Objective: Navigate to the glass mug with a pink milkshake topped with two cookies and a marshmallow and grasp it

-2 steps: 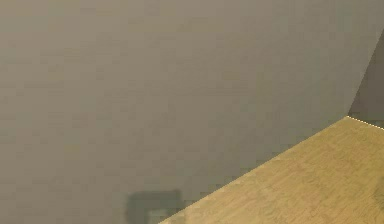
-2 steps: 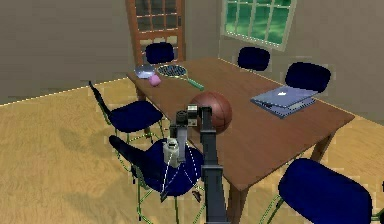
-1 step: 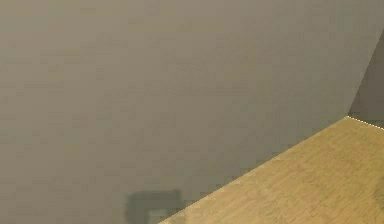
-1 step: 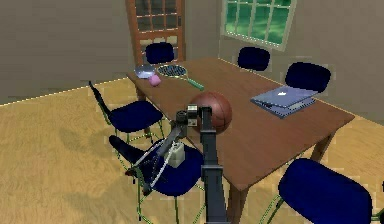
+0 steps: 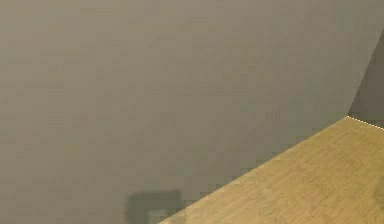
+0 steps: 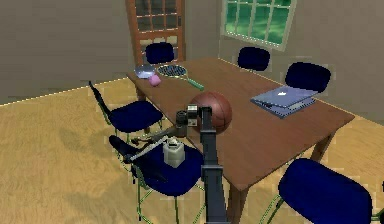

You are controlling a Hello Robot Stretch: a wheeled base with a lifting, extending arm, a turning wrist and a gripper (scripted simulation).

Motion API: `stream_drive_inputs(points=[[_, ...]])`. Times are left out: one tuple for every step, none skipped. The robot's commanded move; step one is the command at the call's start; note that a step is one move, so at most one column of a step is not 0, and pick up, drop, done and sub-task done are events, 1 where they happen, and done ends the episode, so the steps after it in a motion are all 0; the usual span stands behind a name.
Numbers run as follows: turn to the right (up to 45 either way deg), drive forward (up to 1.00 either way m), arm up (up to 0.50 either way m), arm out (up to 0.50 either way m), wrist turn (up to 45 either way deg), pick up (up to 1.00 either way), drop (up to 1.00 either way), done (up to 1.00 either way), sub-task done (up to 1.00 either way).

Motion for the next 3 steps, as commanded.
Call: stream_drive_inputs(points=[[0.0, 0.00, 0.00, 0.00, 45.0, 0.00, 0.00, 0.00, 0.00], [0.0, 0.00, 0.00, 0.00, 27.0, 0.00, 0.00, 0.00, 0.00], [0.0, 0.00, -0.30, 0.00, 0.0, 0.00, 0.00, 0.00, 0.00]])
